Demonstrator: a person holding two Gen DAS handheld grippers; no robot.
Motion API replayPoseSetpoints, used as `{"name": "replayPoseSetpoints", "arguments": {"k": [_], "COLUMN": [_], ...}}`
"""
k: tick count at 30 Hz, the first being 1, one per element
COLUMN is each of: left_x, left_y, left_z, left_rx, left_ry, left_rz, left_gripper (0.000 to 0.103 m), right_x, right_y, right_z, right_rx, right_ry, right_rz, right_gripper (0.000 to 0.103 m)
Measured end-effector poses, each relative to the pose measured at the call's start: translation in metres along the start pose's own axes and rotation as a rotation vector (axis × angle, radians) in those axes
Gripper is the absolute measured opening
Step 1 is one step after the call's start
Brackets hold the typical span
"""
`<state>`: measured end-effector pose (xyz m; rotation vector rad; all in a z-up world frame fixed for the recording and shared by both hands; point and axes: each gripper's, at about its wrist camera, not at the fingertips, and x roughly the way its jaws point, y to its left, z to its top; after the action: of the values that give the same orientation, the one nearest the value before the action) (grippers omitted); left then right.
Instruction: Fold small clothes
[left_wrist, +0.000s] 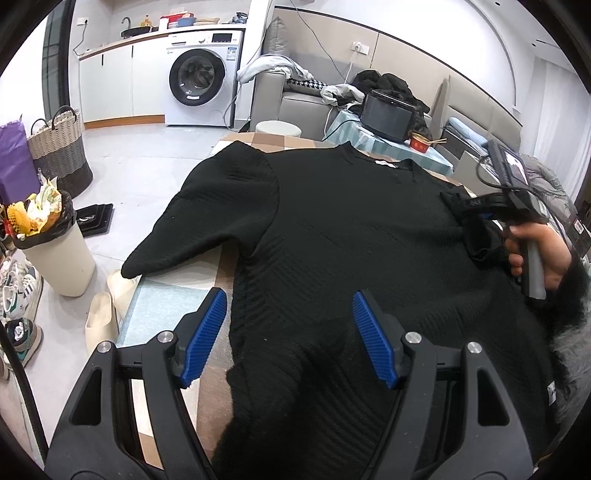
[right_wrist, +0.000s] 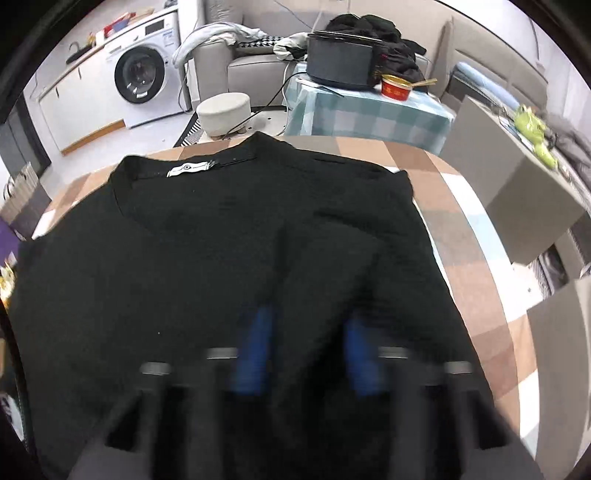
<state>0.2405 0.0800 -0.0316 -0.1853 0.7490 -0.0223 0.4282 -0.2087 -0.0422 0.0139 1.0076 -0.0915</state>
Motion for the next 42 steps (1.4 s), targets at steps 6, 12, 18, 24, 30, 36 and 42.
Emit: {"name": "replayPoseSetpoints", "arguments": {"k": [6, 12, 18, 24, 30, 36, 42], "left_x": [0.002, -0.004, -0.007, -0.007, -0.006, 0.014, 0.064], "left_y": [0.002, -0.003, 0.001, 0.019, 0.071, 0.125, 0.157], "left_z": [-0.001, -0.001, 0.0, 0.007, 0.012, 0.016, 0.02], "left_rx": [0.001, 0.017, 0.003, -0.053, -0.23, -0.42, -0.509], "left_ry": [0.003, -0.005, -0.011, -0.01, 0.012, 0.06, 0.144], "left_rz": [-0.01, -0.005, 0.01, 0.065, 0.122, 0.101, 0.09], "left_gripper": [0.069, 0.069, 0.07, 0.07, 0.077, 0.077, 0.077], "right_x": [-0.05, -0.06, -0.06, -0.024, -0.064, -0.095, -0.123], "right_y": [-0.027, 0.003, -0.001, 0.009, -0.006, -0.031, -0.046], "right_z": [0.004, 0.017, -0.017, -0.069, -0.087, -0.104, -0.116], "right_rx": [0.141, 0.161, 0.059, -0.059, -0.06, 0.045, 0.092], "right_ry": [-0.176, -0.168, -0.116, 0.022, -0.019, -0.065, -0.103], "right_rz": [0.239, 0.521, 0.33, 0.297, 0.342, 0.367, 0.376], "right_gripper": [0.008, 0.053, 0.049, 0.042, 0.043, 0.055, 0.055]}}
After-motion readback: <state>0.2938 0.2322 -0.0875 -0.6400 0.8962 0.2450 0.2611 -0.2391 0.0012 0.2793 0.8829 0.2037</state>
